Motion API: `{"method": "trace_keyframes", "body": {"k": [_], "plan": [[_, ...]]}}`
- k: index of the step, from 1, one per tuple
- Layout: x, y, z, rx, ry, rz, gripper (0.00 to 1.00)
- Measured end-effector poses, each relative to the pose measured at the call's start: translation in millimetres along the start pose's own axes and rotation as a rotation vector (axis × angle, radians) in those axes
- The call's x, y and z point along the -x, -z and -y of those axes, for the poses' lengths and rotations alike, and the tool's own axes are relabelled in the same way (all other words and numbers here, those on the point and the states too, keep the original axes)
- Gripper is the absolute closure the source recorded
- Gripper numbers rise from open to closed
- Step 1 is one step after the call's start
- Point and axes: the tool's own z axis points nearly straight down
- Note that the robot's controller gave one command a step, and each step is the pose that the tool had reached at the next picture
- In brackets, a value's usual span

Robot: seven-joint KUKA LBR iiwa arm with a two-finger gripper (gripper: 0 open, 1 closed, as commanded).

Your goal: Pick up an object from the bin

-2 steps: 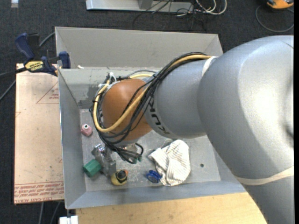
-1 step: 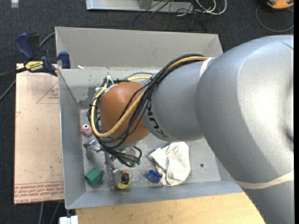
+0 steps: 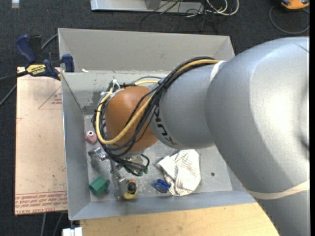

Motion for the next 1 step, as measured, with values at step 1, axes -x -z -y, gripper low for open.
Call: {"method": "trace_keyframes", "body": {"k": [1], "plan": [[-20.0,-4.2,-2.8,0.002,0.359,0.002,1.00]]}}
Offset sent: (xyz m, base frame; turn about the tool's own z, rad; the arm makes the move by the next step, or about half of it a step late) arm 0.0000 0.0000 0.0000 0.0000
